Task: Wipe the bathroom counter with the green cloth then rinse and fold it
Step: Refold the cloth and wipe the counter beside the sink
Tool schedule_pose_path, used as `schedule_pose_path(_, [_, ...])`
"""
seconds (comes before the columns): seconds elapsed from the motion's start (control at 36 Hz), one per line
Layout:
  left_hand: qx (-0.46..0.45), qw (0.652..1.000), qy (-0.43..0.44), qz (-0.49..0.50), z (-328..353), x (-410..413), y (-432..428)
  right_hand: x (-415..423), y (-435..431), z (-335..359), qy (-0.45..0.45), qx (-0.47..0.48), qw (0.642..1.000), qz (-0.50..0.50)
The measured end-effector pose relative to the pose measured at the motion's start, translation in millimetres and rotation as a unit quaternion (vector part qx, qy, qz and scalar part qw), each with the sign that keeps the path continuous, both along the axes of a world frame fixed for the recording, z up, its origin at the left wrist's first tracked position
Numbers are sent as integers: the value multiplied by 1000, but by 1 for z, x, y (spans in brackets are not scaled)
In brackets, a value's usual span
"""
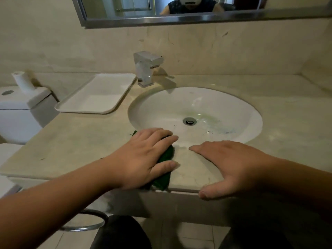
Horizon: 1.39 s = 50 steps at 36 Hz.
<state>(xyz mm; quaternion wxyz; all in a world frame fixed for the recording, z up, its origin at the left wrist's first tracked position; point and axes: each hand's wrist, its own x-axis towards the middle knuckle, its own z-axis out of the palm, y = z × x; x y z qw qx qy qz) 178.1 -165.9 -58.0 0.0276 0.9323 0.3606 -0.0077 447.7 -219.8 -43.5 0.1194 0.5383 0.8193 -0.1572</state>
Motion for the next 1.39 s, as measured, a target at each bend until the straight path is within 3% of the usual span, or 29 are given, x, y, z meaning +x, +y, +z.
schedule_pose_path(0.11, [-6, 1000, -14, 1, -1, 42, 24, 1, 3, 0, 29, 3, 1000, 2])
schedule_pose_path(0.33, [37, 976, -138, 164, 5, 56, 76, 3, -5, 2, 19, 5, 1000, -21])
schedule_pose_path(0.42, [-1, 974, -196, 111, 22, 45, 42, 2, -7, 1, 25, 23, 999, -19])
schedule_pose_path(0.56, [51, 992, -96, -66, 2, 45, -23, -2, -8, 2, 51, 51, 997, -25])
schedule_pose_path(0.83, [-16, 996, -12, 92, -1, 64, 37, 0, -8, 0, 30, 38, 998, -27])
schedule_pose_path(0.97, [75, 981, -131, 122, 24, 9, 52, -3, -10, 9, 20, 15, 999, -21])
schedule_pose_path(1.06, [65, 953, -221, 197, 46, -46, 44, -10, -8, 16, 8, -1, 1000, -16])
schedule_pose_path(1.11, [105, 934, -243, 238, 51, -89, 38, -22, -3, 19, -8, 3, 1000, -8])
schedule_pose_path(1.25, [88, 920, -191, 331, 44, -192, 16, -64, 18, 23, -8, 13, 1000, 25])
schedule_pose_path(1.39, [-18, 930, -68, 362, -2, -256, 0, -102, 42, 14, 35, 23, 999, 19])
